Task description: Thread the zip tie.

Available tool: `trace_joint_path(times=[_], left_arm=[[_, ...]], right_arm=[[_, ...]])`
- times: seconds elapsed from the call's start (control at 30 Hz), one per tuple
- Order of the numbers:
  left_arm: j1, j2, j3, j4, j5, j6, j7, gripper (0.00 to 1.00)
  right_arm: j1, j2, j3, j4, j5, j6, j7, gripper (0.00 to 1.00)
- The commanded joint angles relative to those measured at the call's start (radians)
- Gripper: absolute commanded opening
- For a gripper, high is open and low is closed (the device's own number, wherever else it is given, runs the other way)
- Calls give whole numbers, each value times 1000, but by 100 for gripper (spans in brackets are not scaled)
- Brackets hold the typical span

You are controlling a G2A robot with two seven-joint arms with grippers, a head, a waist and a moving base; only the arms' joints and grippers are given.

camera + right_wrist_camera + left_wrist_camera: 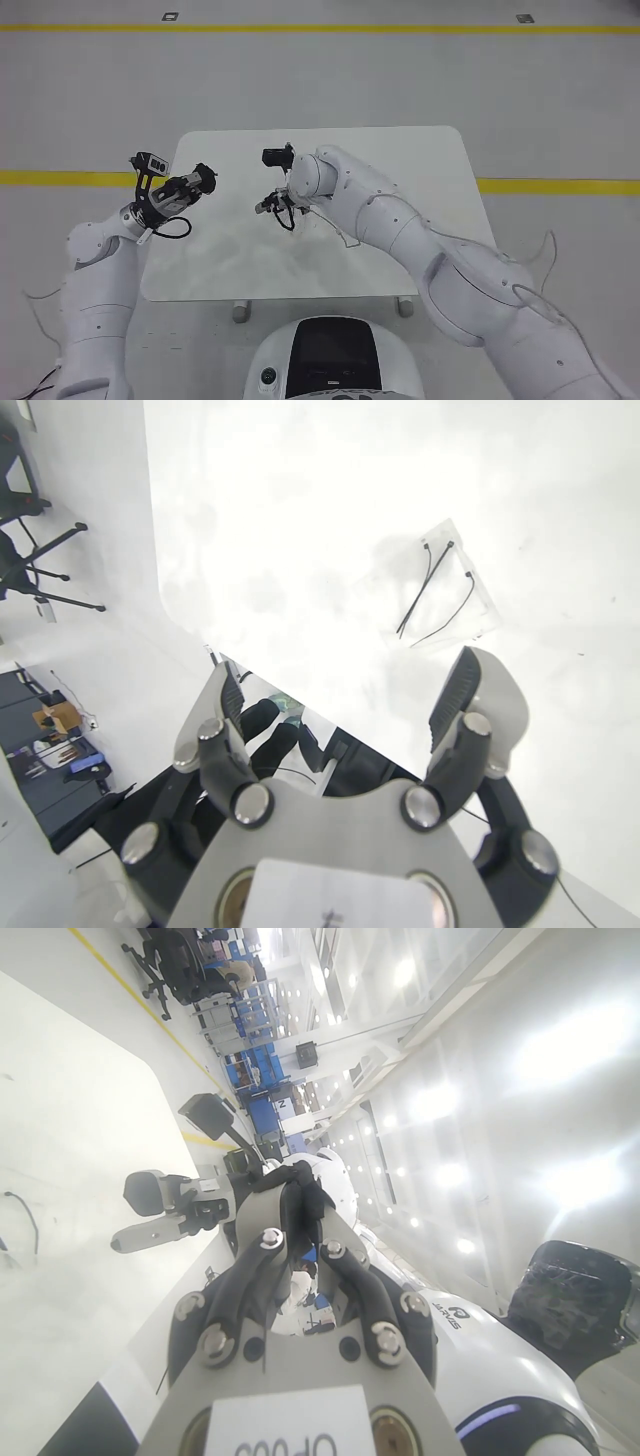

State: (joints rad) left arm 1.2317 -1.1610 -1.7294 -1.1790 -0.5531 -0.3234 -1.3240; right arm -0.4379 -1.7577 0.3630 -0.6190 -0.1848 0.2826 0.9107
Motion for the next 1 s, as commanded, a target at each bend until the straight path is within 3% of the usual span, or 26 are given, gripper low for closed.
trace_joint_path(times=[0.0, 0.27, 0.33, 0.37, 0.4, 0.47, 0.5, 0.6, 0.67, 0.7, 0.97], left_arm=[[0, 0, 0, 0, 0, 0, 0, 0], [0, 0, 0, 0, 0, 0, 0, 0], [0, 0, 0, 0, 0, 0, 0, 0], [0, 0, 0, 0, 0, 0, 0, 0], [0, 0, 0, 0, 0, 0, 0, 0], [0, 0, 0, 0, 0, 0, 0, 0], [0, 0, 0, 0, 0, 0, 0, 0], [0, 0, 0, 0, 0, 0, 0, 0], [0, 0, 0, 0, 0, 0, 0, 0], [0, 0, 0, 0, 0, 0, 0, 0], [0, 0, 0, 0, 0, 0, 0, 0]], right_arm=[[-4, -14, -11, 2, -16, 6, -7, 100], [-27, -87, -32, 122, -19, 21, -41, 100], [-33, -107, -32, 157, -15, 15, -60, 95], [-34, -115, -32, 173, -15, 10, -67, 91], [-36, -124, -32, 188, -13, 8, -77, 76], [-37, -142, -30, 220, -10, -1, -91, 65], [-37, -150, -30, 233, -11, 0, -99, 50], [-34, -173, -31, 271, -21, 10, -126, 36], [-32, -189, -33, 293, -33, 27, -144, 8], [-31, -195, -34, 303, -38, 34, -149, 0], [-37, -237, -46, 368, -84, 57, -163, 0]])
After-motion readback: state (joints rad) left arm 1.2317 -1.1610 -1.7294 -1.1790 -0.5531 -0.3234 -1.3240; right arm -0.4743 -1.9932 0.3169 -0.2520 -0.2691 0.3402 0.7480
